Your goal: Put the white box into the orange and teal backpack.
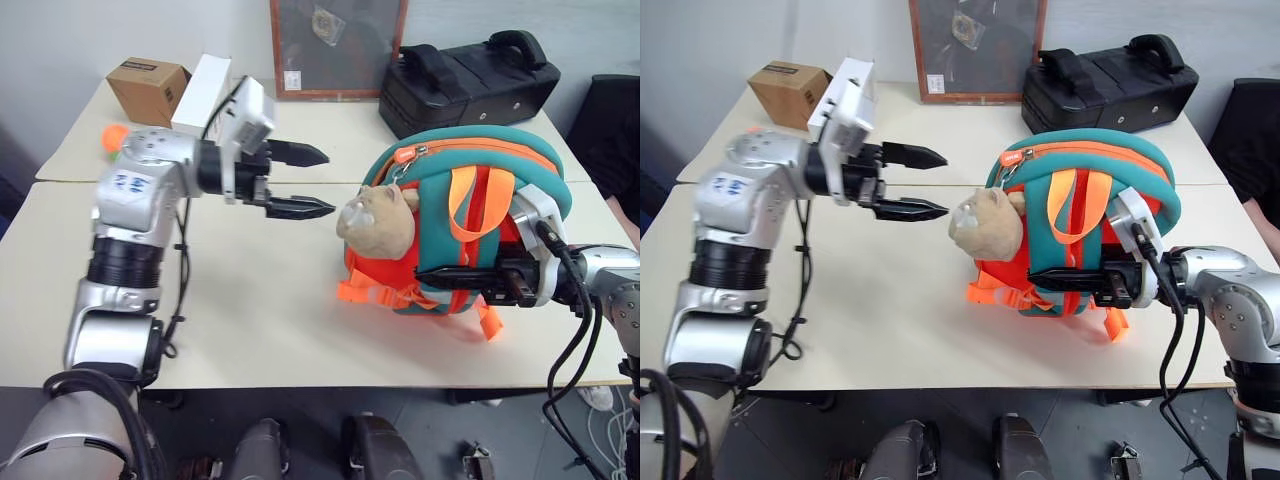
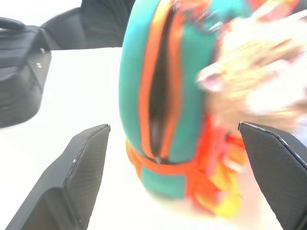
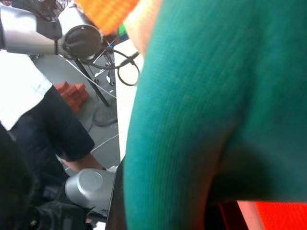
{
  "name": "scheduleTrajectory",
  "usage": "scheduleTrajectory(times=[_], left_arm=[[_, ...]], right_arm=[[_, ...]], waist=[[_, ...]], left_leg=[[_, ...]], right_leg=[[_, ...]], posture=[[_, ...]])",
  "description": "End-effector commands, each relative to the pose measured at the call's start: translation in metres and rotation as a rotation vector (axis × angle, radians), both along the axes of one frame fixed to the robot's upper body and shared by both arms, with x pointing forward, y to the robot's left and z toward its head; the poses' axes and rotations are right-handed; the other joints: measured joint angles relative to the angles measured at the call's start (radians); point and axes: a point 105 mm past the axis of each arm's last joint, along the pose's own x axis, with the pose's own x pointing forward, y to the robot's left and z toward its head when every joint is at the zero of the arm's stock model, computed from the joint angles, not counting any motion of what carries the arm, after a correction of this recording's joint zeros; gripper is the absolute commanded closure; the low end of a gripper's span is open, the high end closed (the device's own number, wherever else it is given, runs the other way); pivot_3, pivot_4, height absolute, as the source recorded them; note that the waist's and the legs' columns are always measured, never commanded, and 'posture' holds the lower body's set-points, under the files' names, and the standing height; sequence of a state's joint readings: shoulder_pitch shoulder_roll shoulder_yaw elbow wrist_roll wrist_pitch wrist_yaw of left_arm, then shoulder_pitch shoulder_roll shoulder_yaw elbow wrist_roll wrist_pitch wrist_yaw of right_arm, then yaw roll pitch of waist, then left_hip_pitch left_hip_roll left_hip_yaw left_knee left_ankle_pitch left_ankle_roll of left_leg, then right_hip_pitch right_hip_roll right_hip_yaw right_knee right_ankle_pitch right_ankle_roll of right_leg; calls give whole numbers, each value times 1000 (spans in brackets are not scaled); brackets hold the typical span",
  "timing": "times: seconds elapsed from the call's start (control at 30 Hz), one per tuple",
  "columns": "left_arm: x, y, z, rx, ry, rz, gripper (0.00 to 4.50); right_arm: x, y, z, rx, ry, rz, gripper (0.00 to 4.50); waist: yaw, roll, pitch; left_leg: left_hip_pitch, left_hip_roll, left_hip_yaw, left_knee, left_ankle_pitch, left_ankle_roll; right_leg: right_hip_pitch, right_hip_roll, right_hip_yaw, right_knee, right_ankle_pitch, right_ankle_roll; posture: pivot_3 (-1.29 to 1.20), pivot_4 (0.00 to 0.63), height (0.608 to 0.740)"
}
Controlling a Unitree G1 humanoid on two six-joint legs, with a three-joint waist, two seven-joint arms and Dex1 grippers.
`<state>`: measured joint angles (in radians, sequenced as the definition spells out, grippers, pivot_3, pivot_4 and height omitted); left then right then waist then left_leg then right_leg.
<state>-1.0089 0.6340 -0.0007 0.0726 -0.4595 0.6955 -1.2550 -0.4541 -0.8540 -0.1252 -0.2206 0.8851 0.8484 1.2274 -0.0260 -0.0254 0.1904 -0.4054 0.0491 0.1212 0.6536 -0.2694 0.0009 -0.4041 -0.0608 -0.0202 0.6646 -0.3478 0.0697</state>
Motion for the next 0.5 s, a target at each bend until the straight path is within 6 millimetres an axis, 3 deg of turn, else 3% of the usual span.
scheduleTrajectory(times=[0.03,0.23,0.4,0.5], left_arm=[[-29,-13,21,-67,-43,-34,12],[-29,-52,-9,-22,-43,53,12],[-13,-61,-34,51,-68,148,12],[-14,-64,-35,32,-64,130,560]], right_arm=[[2,2,2,4,-9,0,4500],[4,4,5,15,-10,-7,4500],[5,4,7,18,-12,-15,4500],[4,4,8,22,-10,-17,4500]], waist=[[3,0,0],[4,0,0],[-5,0,0],[-2,0,0]], left_leg=[[0,0,-1,0,0,1],[3,-1,-2,2,-2,3],[5,0,-1,-2,0,0],[5,0,-1,-2,0,-1]], right_leg=[[1,0,0,-1,0,0],[8,-1,-1,-3,1,2],[7,1,0,-3,1,1],[7,2,0,-3,0,1]], posture=[[0,150,740],[0,150,740],[0,150,740],[0,150,740]])
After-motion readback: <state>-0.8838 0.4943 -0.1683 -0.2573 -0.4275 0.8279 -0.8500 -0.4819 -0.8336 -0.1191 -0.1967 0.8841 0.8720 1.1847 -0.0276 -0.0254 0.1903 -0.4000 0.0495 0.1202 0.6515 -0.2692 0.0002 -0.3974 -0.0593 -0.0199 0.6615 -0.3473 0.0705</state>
